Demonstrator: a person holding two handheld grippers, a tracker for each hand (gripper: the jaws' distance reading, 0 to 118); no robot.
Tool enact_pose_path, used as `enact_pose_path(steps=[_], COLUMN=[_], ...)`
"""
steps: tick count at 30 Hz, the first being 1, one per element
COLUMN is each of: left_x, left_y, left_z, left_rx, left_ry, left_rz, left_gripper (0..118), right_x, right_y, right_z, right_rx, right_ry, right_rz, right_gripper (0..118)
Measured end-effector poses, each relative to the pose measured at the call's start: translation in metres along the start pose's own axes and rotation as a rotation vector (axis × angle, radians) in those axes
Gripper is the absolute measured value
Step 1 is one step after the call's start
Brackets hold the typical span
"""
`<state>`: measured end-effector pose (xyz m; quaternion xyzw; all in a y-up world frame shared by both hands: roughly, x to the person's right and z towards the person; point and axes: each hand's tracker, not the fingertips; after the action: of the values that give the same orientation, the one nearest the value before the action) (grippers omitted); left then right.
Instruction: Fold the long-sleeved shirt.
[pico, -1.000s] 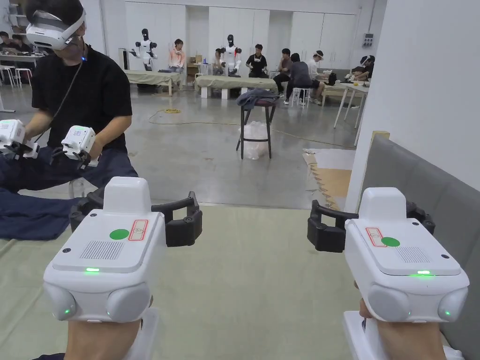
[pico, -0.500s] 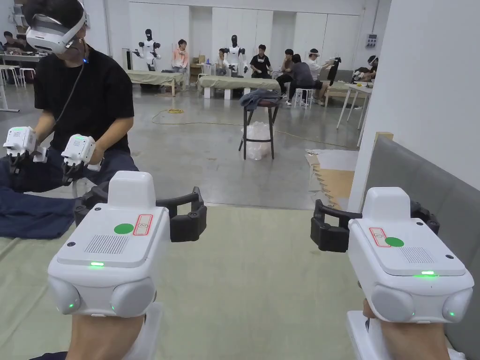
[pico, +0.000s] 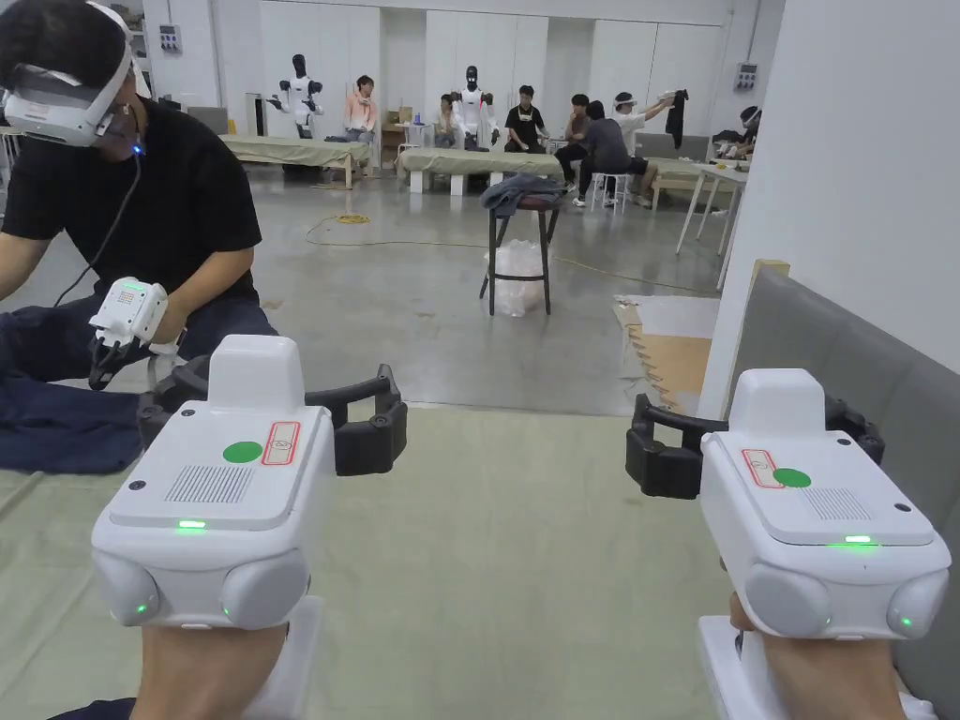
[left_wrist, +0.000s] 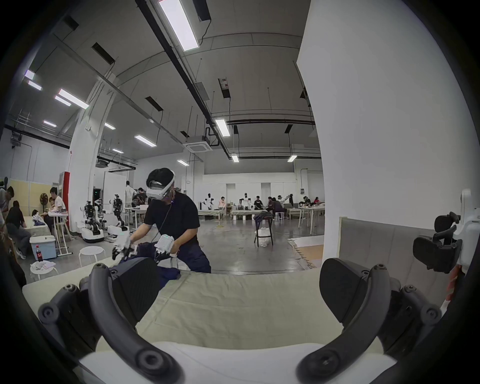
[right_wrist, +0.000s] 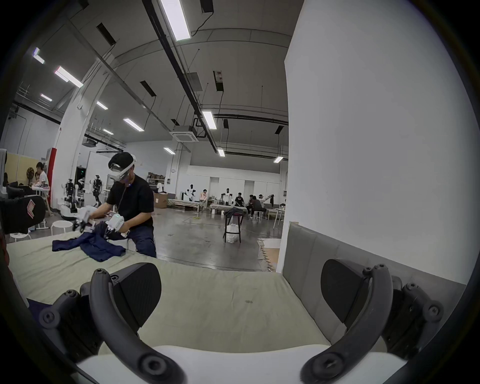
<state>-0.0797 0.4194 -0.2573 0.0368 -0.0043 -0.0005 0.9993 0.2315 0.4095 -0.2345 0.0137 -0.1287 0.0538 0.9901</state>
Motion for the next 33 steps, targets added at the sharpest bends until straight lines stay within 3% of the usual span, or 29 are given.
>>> enact_pose_path(steps=[21, 26, 27, 28, 29, 30, 33], left_x=[0.0012, -0.0003, 0.0001, 0.0011, 0.0010, -0.0017, -0.0012], left_y=[0.0000, -0.0005, -0.0009, -0.0016, -0.0018, -0.0013, -0.0024], left_z=[0.0018, 0.0036, 0.0040, 0.0033, 0.0028, 0.0032, 0.0033], left_rx=[-0.004, 0.002, 0.006, 0.010, 0.006, 0.005, -0.008], left_ry=[-0.020, -0.022, -0.024, -0.005, -0.004, -0.009, -0.022], left_rz=[-0.010, -0.010, -0.030, -0.040, -0.038, -0.026, -0.053], left_gripper=[111, 103, 85, 44, 17, 11, 3], right_x=[0.0031, 0.0005, -0.0003, -0.0011, -0.0011, 0.0007, 0.0042], right_y=[0.0003, 0.0007, 0.0007, 0.0008, 0.0006, 0.0009, 0.0030], right_z=[0.0009, 0.0034, 0.0038, 0.0036, 0.0035, 0.0052, 0.0077], right_rx=[0.003, 0.024, 0.029, 0.029, 0.027, 0.038, 0.047], right_ry=[-0.007, -0.008, -0.008, -0.009, -0.015, -0.026, 0.010], right_rz=[-0.003, 0.024, 0.032, 0.039, 0.043, 0.031, 0.045], right_gripper=[118, 112, 97, 59, 20, 1, 0])
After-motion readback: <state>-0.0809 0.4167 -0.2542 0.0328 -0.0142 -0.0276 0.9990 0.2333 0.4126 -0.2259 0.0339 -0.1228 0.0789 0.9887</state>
